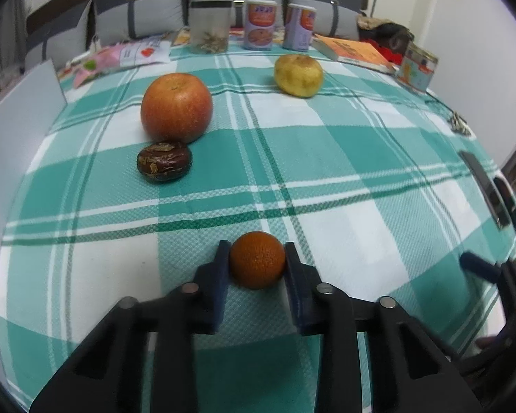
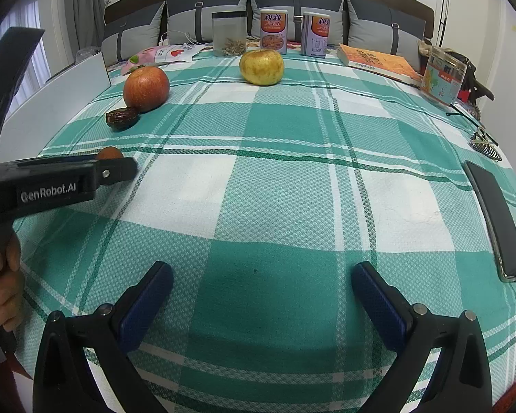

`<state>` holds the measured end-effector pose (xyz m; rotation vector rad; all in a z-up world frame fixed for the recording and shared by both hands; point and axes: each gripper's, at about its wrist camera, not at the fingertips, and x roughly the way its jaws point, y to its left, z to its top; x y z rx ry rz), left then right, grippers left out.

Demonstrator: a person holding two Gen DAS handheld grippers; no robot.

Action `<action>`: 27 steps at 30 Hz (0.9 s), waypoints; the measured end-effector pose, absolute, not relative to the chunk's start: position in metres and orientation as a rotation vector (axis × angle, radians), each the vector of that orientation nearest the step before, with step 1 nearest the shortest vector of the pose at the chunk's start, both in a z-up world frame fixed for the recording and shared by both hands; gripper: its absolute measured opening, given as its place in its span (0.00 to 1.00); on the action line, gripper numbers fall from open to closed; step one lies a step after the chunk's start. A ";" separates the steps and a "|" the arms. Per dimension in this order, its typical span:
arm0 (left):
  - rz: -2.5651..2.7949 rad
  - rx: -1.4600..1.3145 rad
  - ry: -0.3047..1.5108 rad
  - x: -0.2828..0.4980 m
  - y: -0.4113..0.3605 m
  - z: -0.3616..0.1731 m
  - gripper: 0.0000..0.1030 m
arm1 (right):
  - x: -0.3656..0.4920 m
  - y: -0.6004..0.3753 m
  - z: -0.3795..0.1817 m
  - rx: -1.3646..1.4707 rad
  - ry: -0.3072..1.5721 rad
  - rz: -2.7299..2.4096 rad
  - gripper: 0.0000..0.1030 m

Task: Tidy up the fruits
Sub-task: 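Lower the left tool and grasp the brown round fruit, then grasp the yellow pear with the right tool while the left tool holds the brown fruit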

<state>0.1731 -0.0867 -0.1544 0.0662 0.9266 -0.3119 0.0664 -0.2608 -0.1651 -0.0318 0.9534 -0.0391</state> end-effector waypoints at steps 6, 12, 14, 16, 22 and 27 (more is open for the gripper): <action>-0.278 0.022 0.918 0.159 -0.048 -0.142 0.29 | 0.081 -0.279 -0.142 0.115 0.948 -0.008 1.00; -0.212 -0.028 0.894 0.163 -0.009 -0.130 0.29 | 0.198 -0.284 -0.122 0.098 0.942 0.034 1.00; -0.196 -0.060 0.885 0.163 0.003 -0.128 0.29 | 0.239 -0.279 -0.121 0.037 0.928 0.034 1.00; -0.181 -0.067 0.879 0.163 0.010 -0.127 0.29 | 0.282 -0.271 -0.120 0.001 0.910 0.050 1.00; -0.160 -0.095 0.901 0.168 0.024 -0.136 0.29 | 0.359 -0.263 -0.147 -0.043 1.020 0.006 0.96; -0.169 -0.092 0.916 0.167 0.023 -0.141 0.29 | 0.357 -0.270 -0.153 -0.011 1.040 0.028 0.65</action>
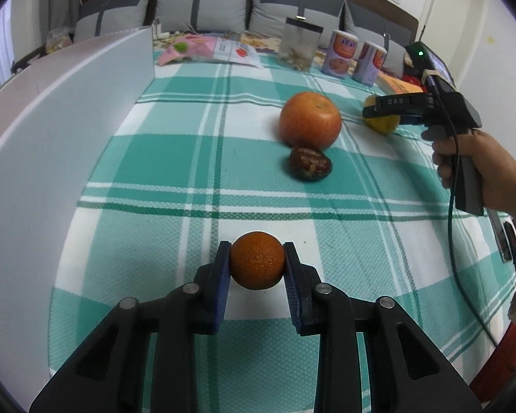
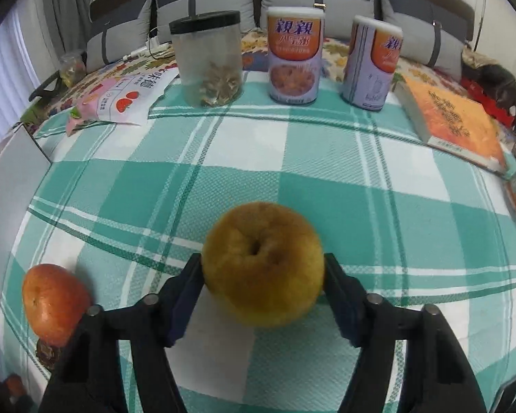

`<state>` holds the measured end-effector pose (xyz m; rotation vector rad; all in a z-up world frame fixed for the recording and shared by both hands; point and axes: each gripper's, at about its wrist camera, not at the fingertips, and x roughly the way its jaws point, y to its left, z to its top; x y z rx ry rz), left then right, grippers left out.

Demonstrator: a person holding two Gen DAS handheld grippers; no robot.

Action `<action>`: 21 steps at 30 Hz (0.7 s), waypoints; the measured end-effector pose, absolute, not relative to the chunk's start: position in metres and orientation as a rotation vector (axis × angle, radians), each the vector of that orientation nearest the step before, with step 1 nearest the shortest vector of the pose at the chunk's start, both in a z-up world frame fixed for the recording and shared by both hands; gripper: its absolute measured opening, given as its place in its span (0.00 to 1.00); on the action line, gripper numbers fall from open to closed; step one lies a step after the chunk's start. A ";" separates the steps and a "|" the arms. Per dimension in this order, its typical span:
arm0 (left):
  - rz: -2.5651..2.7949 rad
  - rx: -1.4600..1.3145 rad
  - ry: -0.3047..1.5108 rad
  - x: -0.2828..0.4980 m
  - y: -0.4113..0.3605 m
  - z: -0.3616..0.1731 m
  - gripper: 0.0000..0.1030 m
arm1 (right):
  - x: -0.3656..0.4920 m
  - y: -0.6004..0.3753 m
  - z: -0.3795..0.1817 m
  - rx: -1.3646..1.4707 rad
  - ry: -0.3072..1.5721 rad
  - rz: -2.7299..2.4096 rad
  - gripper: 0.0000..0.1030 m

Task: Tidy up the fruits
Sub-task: 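Grasp the yellow pear with the right tool while the left tool holds the brown fruit, then open the left tool and set the brown fruit back on the table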

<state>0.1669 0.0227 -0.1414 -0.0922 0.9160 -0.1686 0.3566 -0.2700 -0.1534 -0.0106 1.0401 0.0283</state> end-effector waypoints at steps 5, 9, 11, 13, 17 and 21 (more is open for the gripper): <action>-0.201 -0.086 0.911 0.162 0.011 -0.138 0.29 | 0.296 -0.279 -0.139 0.041 1.019 0.055 0.65; -0.239 -0.073 0.918 0.152 -0.006 -0.138 0.29 | 0.213 -0.278 -0.129 0.075 1.036 0.074 0.65; -0.247 -0.071 0.927 0.147 -0.014 -0.141 0.29 | 0.172 -0.274 -0.128 0.084 1.045 0.061 0.65; -0.246 -0.063 0.936 0.145 -0.019 -0.146 0.29 | 0.136 -0.265 -0.132 0.078 1.056 0.046 0.65; -0.215 -0.035 0.936 0.141 -0.029 -0.155 0.31 | 0.091 -0.250 -0.142 0.077 1.018 0.016 0.65; -0.190 -0.026 0.924 0.141 -0.033 -0.157 0.62 | 0.087 -0.239 -0.144 0.015 0.989 0.013 0.72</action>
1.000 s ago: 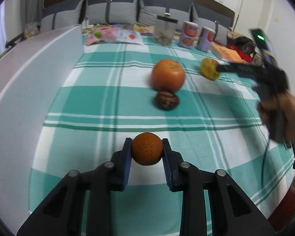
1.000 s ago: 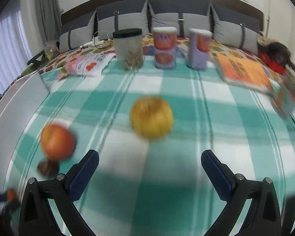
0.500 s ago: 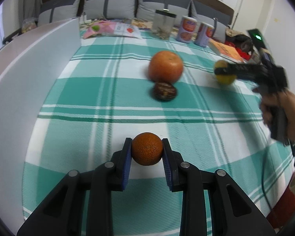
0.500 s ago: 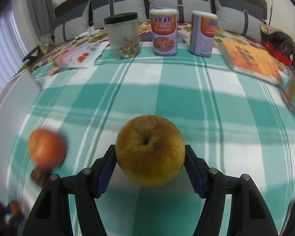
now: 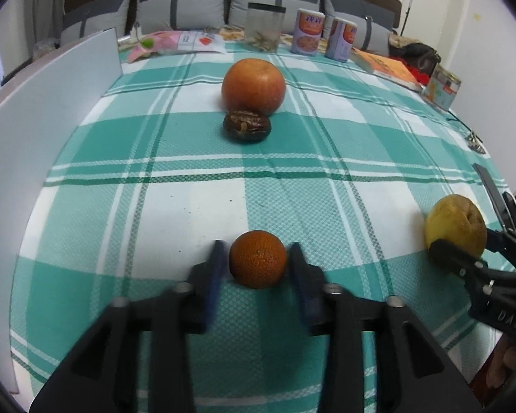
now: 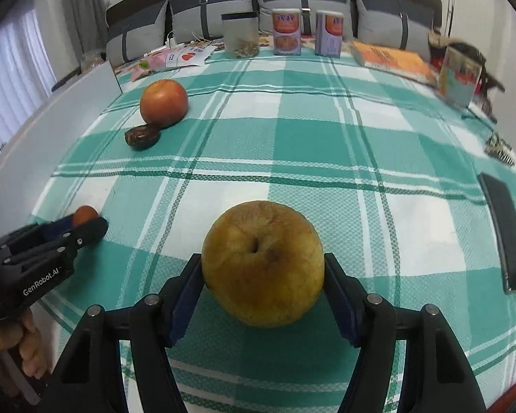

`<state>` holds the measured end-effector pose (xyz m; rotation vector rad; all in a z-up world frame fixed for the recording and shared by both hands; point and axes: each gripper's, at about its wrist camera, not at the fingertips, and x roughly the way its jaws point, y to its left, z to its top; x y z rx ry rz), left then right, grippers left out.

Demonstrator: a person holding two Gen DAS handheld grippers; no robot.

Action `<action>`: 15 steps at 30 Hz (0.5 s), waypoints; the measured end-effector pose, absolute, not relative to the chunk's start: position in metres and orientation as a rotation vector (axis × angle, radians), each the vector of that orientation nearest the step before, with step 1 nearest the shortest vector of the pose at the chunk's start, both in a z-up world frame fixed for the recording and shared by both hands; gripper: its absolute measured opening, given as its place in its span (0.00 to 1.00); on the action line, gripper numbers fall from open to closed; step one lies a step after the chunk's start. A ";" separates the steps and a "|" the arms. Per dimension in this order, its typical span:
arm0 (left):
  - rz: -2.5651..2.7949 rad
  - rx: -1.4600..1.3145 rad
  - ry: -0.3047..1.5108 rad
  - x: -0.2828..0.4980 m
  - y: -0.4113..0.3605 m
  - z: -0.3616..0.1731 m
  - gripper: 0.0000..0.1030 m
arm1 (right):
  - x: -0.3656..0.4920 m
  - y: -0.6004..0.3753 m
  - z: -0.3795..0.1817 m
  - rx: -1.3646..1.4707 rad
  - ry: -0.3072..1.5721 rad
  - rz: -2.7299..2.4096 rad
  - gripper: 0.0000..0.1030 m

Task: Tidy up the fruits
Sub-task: 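Open the left tool and set the brown fruit back on the table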

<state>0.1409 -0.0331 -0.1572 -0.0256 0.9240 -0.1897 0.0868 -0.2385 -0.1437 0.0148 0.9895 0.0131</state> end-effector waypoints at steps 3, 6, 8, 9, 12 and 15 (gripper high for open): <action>-0.137 0.004 0.941 0.140 -0.037 -0.163 0.89 | 0.089 -0.240 -0.145 0.019 0.980 -0.004 0.80; -0.125 0.047 0.930 0.138 -0.042 -0.165 0.91 | 0.089 -0.241 -0.154 0.018 1.004 -0.017 0.86; -0.128 0.044 0.936 0.139 -0.041 -0.166 0.93 | 0.088 -0.242 -0.161 0.015 1.014 -0.023 0.88; -0.128 0.045 0.936 0.139 -0.041 -0.166 0.93 | 0.087 -0.241 -0.161 0.001 0.998 -0.022 0.89; -0.124 0.053 0.936 0.139 -0.042 -0.167 0.94 | 0.087 -0.240 -0.164 -0.015 1.002 -0.029 0.96; -0.121 0.057 0.938 0.140 -0.043 -0.167 0.95 | 0.087 -0.239 -0.166 -0.025 0.997 -0.041 1.00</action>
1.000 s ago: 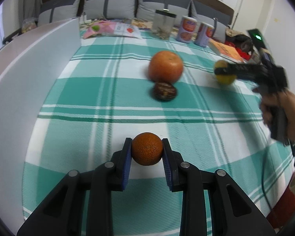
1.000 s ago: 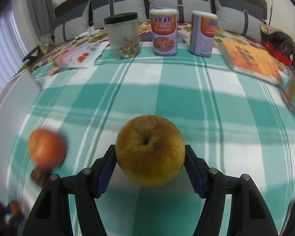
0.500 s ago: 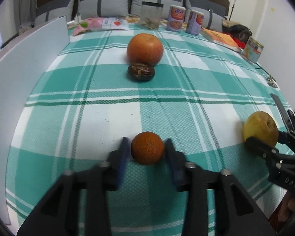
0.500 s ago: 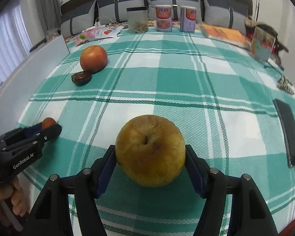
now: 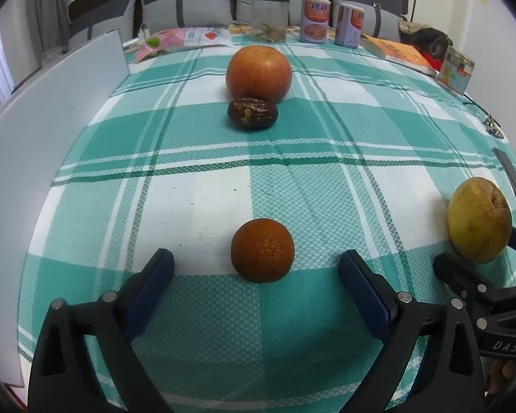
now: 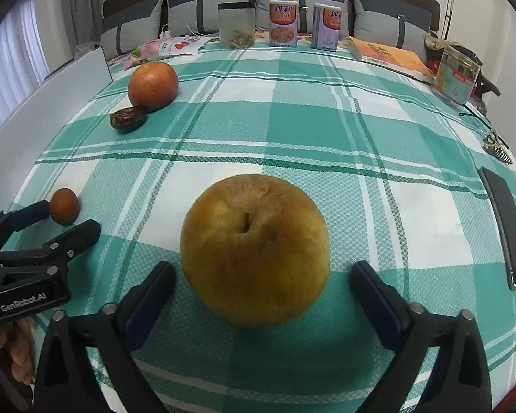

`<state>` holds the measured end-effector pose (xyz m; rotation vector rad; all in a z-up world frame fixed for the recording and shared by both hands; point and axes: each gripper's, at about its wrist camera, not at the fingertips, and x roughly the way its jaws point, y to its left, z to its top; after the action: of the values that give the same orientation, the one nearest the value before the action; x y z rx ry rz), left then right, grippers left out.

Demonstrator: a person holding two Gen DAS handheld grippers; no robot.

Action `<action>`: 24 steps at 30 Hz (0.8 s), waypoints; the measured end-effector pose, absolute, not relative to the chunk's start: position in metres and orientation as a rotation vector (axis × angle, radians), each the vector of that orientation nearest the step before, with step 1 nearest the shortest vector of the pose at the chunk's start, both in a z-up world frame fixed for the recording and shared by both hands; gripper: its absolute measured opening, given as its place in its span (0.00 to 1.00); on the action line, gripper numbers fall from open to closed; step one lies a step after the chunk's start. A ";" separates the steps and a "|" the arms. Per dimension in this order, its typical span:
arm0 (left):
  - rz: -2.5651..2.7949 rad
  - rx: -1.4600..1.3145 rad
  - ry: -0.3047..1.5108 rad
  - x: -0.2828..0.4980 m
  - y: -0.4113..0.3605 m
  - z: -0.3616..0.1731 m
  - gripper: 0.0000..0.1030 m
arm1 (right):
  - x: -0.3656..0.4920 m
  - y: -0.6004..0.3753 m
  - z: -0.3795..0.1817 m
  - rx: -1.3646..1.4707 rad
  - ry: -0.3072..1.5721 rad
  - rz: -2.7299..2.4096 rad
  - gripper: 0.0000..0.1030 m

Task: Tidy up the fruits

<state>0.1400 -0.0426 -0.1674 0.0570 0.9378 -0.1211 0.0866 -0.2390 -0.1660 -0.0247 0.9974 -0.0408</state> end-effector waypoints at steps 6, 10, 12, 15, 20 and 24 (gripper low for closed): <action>-0.121 0.057 0.937 0.140 -0.043 -0.167 0.95 | 0.086 -0.238 -0.167 -0.028 0.992 -0.044 1.00; -0.122 0.057 0.937 0.140 -0.043 -0.168 0.96 | 0.086 -0.238 -0.167 -0.028 0.991 -0.044 1.00; -0.122 0.057 0.937 0.140 -0.043 -0.168 0.96 | 0.086 -0.238 -0.167 -0.028 0.992 -0.044 1.00; -0.122 0.057 0.937 0.140 -0.043 -0.168 0.96 | 0.086 -0.238 -0.167 -0.028 0.992 -0.044 1.00; -0.122 0.058 0.936 0.140 -0.043 -0.168 0.96 | 0.086 -0.238 -0.167 -0.028 0.992 -0.044 1.00; -0.160 0.058 0.964 0.143 -0.042 -0.167 0.96 | 0.085 -0.239 -0.166 -0.021 0.997 -0.033 1.00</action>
<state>0.1425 -0.0417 -0.1667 0.0583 0.9643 -0.1602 0.0854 -0.2389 -0.1663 -0.0208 0.9972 -0.0328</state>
